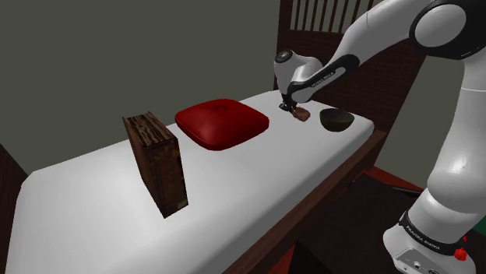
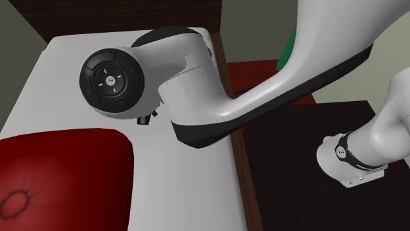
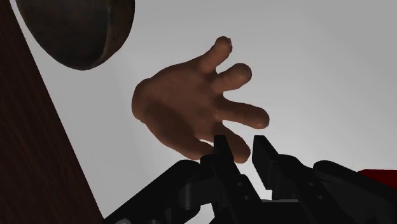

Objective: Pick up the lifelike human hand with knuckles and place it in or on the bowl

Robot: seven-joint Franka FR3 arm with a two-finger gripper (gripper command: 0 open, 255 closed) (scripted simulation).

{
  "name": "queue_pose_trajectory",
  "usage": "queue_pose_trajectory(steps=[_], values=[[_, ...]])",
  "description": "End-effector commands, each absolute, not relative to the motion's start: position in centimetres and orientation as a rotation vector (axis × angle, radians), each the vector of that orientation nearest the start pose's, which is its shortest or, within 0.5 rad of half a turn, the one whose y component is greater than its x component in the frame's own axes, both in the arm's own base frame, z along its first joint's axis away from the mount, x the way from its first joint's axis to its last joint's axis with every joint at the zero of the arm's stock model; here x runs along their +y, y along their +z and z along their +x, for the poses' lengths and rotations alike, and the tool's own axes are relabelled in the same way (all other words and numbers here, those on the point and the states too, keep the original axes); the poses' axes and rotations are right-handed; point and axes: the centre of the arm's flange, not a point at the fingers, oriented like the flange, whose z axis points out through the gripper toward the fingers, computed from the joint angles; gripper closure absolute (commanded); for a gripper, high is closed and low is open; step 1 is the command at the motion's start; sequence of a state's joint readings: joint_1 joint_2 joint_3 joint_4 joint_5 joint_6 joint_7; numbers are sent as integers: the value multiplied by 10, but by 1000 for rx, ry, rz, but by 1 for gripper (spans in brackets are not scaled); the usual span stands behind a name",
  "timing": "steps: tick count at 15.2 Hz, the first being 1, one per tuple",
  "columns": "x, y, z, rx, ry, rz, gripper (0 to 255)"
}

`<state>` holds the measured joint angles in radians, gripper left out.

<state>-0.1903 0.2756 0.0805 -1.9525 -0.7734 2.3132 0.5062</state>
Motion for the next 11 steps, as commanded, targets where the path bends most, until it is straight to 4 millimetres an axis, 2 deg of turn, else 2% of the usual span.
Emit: queue_pose_trajectory(steps=[1,9,11], values=[[-83,361,615,-140,260,2589,255],[-83,402,615,-140,260,2589,255],[-106,405,602,-140,260,2589,255]])
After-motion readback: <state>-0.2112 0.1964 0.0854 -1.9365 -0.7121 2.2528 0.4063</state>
